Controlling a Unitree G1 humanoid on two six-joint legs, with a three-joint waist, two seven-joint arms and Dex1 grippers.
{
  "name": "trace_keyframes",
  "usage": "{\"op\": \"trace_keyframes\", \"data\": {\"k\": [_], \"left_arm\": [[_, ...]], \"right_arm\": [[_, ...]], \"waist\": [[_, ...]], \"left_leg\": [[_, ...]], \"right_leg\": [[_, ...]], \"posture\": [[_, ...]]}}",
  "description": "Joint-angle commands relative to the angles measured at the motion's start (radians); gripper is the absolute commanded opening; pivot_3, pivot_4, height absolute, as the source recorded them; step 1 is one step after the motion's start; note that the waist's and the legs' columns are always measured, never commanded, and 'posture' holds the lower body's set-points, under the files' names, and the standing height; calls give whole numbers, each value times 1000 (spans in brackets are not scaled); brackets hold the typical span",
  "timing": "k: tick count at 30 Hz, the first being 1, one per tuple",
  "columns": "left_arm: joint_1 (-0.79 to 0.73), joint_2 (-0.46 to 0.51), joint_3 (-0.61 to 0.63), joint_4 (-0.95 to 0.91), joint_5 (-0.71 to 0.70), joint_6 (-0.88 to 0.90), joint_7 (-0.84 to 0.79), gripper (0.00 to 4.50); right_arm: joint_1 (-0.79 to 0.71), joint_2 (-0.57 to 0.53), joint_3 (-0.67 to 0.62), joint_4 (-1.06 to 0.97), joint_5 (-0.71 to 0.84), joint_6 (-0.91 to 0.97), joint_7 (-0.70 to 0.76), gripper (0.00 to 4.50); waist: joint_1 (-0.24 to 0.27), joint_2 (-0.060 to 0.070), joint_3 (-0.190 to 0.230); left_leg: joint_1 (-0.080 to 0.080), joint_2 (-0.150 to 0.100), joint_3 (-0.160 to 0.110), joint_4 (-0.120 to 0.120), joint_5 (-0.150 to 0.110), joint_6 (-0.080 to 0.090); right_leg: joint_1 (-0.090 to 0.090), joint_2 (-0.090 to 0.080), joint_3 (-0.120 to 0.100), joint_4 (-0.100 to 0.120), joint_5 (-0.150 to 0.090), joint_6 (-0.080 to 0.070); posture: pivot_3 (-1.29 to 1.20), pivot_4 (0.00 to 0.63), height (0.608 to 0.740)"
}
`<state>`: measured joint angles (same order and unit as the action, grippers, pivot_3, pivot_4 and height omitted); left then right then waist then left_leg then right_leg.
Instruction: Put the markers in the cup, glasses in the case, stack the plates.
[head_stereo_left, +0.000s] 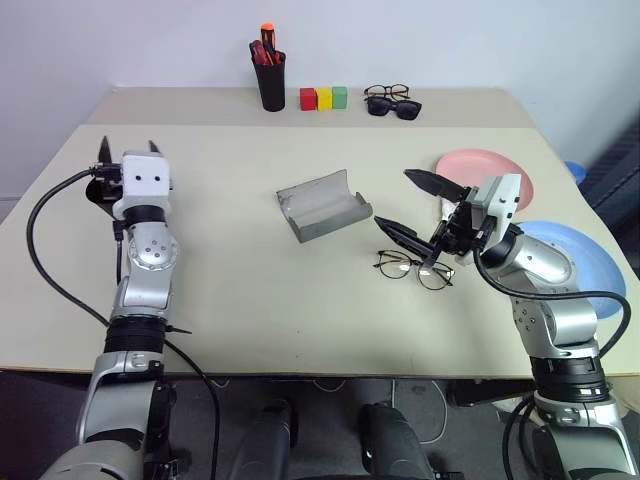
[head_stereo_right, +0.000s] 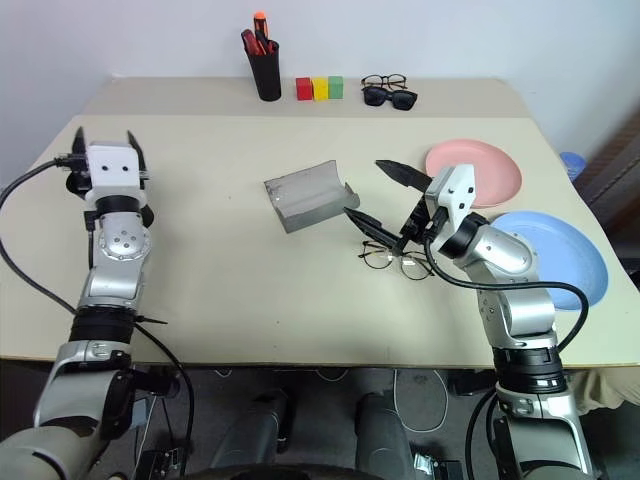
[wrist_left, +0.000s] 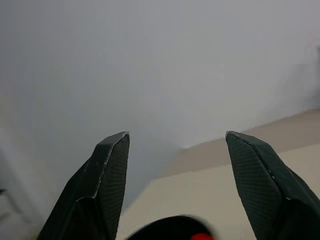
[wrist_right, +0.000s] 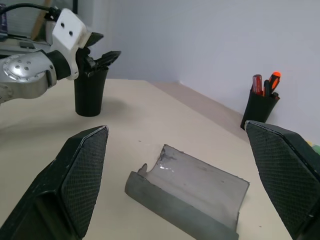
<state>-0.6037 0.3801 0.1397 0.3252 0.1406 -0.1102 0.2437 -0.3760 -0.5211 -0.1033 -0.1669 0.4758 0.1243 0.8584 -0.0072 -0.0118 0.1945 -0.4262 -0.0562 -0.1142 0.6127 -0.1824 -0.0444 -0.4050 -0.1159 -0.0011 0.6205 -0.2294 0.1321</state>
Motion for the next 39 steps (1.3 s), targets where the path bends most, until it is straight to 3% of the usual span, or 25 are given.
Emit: {"op": "trace_keyframes", "data": {"k": [1, 5, 9, 14, 21, 26, 30, 33, 37, 39], "left_arm": [[-62, -21, -79, -205, -127, 216, -241, 3149], [-200, -35, -219, -229, -288, 678, -577, 3149], [-374, -93, -310, -32, -291, 838, -708, 3149], [-514, -122, -385, 169, -283, 884, -885, 3149], [-567, -105, -472, 291, -214, 843, -1038, 3149], [-557, -113, -510, 301, -184, 826, -1111, 3149], [-553, -116, -530, 317, -160, 825, -1143, 3149], [-545, -116, -548, 336, -131, 817, -1154, 2280], [-542, -115, -553, 359, -110, 799, -1165, 200], [-540, -113, -553, 359, -104, 791, -1174, 93]], "right_arm": [[26, -17, -51, -68, 12, 2, -31, 4500], [75, -34, -84, -103, 5, 6, -63, 4500], [120, -49, -113, -138, 2, 12, -91, 4500], [218, -110, -175, -239, 50, 78, -92, 4500], [583, -244, -435, -442, 233, 206, 46, 4500], [778, -247, -596, -510, 294, 246, 96, 4500], [848, -229, -647, -535, 300, 238, 95, 4500], [867, -216, -651, -549, 297, 229, 83, 4500], [853, -210, -624, -557, 286, 226, 61, 4500], [839, -212, -606, -556, 279, 225, 51, 4500]], "waist": [[2, 0, 0], [-2, 0, 0], [-10, 0, 0], [-12, 0, 0], [-1, -1, 1], [1, -2, 2], [-3, -2, 2], [-2, -2, 2], [1, -2, 2], [2, -2, 2]], "left_leg": [[0, 0, 0, 0, 0, 0], [0, 0, 0, 1, 0, 0], [0, 0, 1, 1, 0, 0], [0, 1, 1, -1, 0, 1], [-2, 0, 1, 0, -2, 3], [-1, 0, 1, 1, -2, 3], [-1, 0, 2, 2, -2, 3], [-1, 1, 2, 1, -2, 3], [-2, 0, 2, 1, -2, 3], [-2, 0, 2, 1, -2, 3]], "right_leg": [[0, 0, 0, 0, 0, 0], [1, 0, 0, 0, 0, 0], [1, 0, 0, 0, -2, 3], [0, 1, 0, 0, -3, 4], [2, -1, 0, -3, -3, 4], [3, -2, 0, -3, -5, 6], [3, -2, 0, -4, -6, 2], [3, -2, -1, -5, -7, 2], [3, -3, -1, -6, -6, 2], [3, -3, -1, -6, -6, 2]], "posture": [[0, 150, 740], [0, 150, 740], [0, 150, 740], [0, 150, 740], [0, 150, 740], [0, 150, 740], [0, 150, 740], [0, 150, 740], [0, 150, 740], [0, 150, 740]]}}
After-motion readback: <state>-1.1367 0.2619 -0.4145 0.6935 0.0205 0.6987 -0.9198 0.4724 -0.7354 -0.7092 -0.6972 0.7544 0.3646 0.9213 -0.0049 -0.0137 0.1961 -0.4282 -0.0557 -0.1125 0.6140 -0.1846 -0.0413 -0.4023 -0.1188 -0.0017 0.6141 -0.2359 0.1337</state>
